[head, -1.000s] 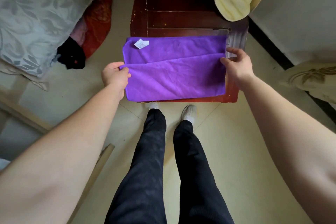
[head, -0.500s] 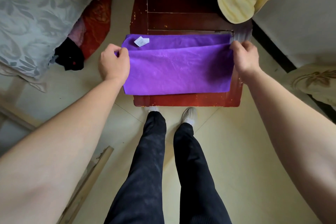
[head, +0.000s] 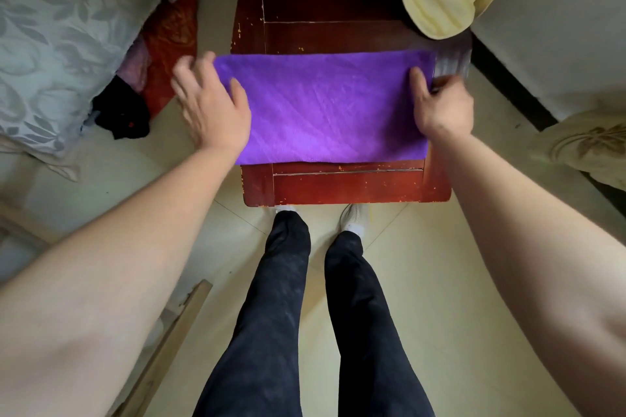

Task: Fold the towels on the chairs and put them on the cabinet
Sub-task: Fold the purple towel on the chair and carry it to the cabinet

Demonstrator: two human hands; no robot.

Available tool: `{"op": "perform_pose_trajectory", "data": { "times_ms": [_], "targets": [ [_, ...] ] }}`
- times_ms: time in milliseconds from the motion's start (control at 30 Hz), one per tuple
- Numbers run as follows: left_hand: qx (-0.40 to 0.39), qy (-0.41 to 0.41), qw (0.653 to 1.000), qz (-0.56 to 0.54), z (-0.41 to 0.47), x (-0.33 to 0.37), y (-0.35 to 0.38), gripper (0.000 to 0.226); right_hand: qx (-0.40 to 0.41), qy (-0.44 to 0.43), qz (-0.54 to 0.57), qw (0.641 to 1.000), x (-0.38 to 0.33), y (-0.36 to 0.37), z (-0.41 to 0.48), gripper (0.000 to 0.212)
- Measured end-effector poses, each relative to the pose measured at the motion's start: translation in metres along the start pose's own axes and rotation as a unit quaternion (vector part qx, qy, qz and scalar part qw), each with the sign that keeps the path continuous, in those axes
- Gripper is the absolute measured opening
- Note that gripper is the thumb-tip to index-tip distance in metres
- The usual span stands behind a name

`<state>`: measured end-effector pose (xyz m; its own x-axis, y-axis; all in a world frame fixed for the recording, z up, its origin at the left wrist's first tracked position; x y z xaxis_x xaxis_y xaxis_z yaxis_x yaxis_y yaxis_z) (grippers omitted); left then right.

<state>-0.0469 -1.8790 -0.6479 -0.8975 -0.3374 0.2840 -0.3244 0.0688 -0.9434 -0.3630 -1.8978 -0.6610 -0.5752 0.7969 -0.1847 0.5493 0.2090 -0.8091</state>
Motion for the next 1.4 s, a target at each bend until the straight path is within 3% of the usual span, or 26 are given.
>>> {"op": "perform_pose_trajectory", "data": {
  "times_ms": [100,167,433,633,700,833,1000,1133,1267,1400],
  "targets": [
    [-0.106,0.160,0.979,0.072,-0.040,0.002,0.015,0.057,-0.042,0.023,-0.042,0.998,0.018,0.005,-0.013,0.067],
    [-0.188,0.213,0.952,0.117,-0.065,-0.002,0.032,0.064,-0.059,0.027,-0.055,0.996,0.027,0.007,-0.018,0.062],
    [-0.231,0.217,0.933,0.171,-0.116,0.017,0.064,0.069,-0.045,0.025,-0.018,0.999,0.065,-0.017,-0.008,0.053],
    [-0.258,0.217,0.930,0.145,-0.129,0.050,0.063,0.077,-0.045,0.091,0.025,0.995,0.098,-0.028,-0.009,0.063],
    [-0.246,0.257,0.926,0.129,-0.118,0.061,0.057,0.084,-0.073,0.089,0.016,0.993,0.102,-0.029,-0.012,0.070],
    [-0.266,0.376,0.871,0.168,-0.080,0.085,0.050,0.108,-0.153,0.073,0.070,0.983,0.109,-0.025,-0.012,0.063],
    [-0.319,0.395,0.822,0.259,-0.050,0.108,0.054,0.134,-0.218,0.079,0.194,0.953,0.113,-0.026,-0.015,0.045],
    [-0.328,0.370,0.824,0.278,-0.057,0.121,0.059,0.141,-0.188,0.056,0.251,0.948,0.118,-0.029,-0.013,0.028],
    [-0.339,0.351,0.833,0.261,-0.059,0.126,0.062,0.145,-0.160,0.042,0.255,0.953,0.117,-0.034,-0.007,0.039],
    [-0.348,0.357,0.831,0.247,-0.063,0.127,0.062,0.152,-0.156,0.032,0.243,0.957,0.112,-0.033,-0.005,0.031]
  ]
}}
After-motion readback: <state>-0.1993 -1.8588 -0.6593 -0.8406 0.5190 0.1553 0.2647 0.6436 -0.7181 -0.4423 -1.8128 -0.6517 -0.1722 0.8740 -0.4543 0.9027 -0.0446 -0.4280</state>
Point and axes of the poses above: each hand's wrist, its own z-axis towards the middle knuckle, its own y-axis out of the palm, x = y × z, the point moved 1 cm from there along z, towards the middle knuckle, and after that the axes turned 6 degrees about y, right-handed, at the moved point
